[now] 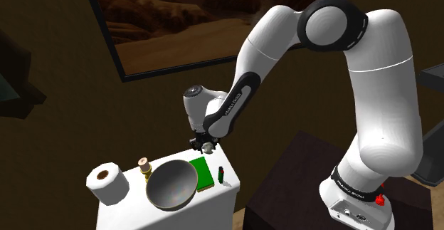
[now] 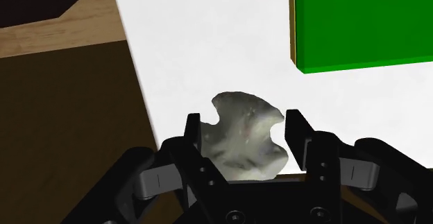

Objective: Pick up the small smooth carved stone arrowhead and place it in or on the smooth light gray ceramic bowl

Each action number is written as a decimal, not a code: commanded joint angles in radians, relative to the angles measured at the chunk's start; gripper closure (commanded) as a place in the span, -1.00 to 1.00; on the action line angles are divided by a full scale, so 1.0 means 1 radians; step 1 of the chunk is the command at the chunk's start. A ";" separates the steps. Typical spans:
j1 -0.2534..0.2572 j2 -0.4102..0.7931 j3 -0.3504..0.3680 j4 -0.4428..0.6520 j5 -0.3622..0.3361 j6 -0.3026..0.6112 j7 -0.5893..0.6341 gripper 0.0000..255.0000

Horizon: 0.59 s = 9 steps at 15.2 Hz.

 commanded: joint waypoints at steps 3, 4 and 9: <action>-0.001 0.016 -0.005 0.008 0.002 -0.002 -0.015 1.00; 0.001 0.018 -0.005 0.011 0.002 -0.004 -0.013 1.00; -0.034 -0.037 0.017 -0.015 0.025 -0.029 -0.047 1.00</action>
